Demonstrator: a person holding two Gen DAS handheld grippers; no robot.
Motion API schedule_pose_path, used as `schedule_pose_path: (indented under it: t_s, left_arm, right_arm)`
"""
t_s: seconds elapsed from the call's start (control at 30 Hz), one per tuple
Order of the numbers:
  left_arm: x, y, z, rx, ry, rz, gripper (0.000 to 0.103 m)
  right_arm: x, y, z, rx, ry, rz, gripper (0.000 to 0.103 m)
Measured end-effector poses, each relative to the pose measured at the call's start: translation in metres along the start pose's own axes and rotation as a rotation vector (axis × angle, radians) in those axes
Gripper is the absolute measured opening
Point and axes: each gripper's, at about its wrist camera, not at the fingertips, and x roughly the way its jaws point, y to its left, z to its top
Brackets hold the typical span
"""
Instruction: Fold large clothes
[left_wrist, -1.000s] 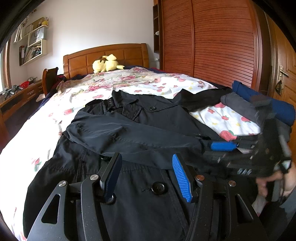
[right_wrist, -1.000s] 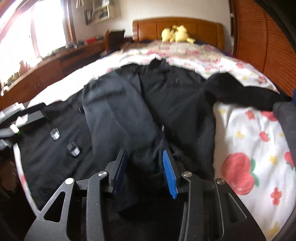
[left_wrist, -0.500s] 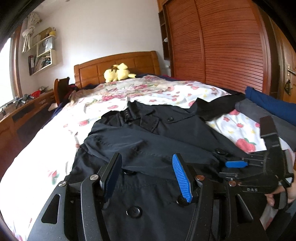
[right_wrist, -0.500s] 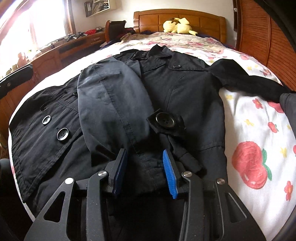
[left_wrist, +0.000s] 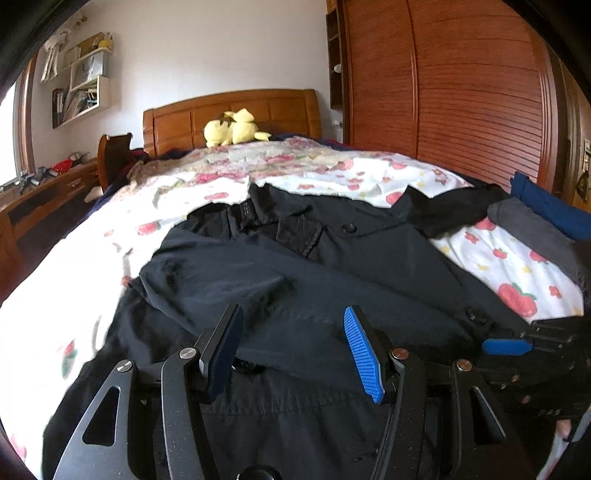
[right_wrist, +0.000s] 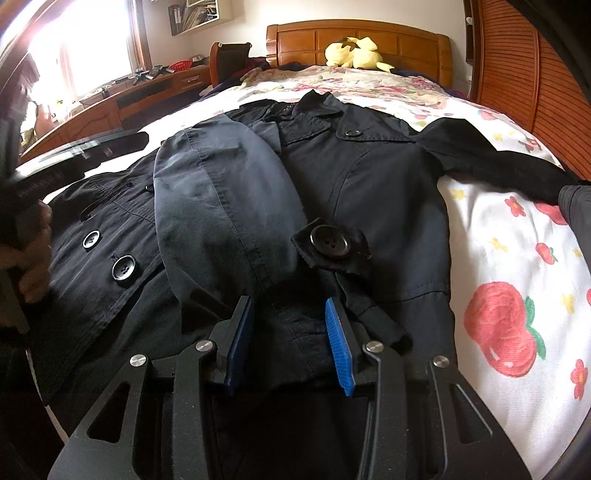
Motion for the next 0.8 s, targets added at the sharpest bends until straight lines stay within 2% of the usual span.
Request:
schedule_pose_path:
  t_s: [0.1, 0.3, 0.57, 0.63, 0.73, 0.8]
  left_arm:
    - [0.009, 0.006, -0.003, -0.028, 0.019, -0.017, 0.059]
    - [0.008, 0.007, -0.004, -0.043, -0.008, -0.017, 0.059]
    - [-0.004, 0.006, -0.009, -0.033, -0.054, -0.054, 0.059]
    - [-0.011, 0.008, -0.008, -0.035, -0.076, -0.038, 0.059]
    - [-0.019, 0.012, -0.008, -0.023, -0.082, -0.032, 0.059]
    - [-0.024, 0.016, -0.007, -0.018, -0.086, -0.023, 0.059]
  right_arm:
    - [0.0, 0.001, 0.0, -0.002, -0.004, -0.004, 0.041]
    - [-0.005, 0.003, 0.0, 0.003, -0.022, -0.025, 0.041]
    - [-0.05, 0.001, 0.019, 0.042, -0.112, -0.075, 0.041]
    - [-0.06, -0.002, 0.031, 0.025, -0.127, -0.105, 0.042]
    - [-0.067, -0.016, 0.053, 0.022, -0.129, -0.165, 0.055]
    - [-0.069, -0.031, 0.066, 0.044, -0.145, -0.189, 0.077]
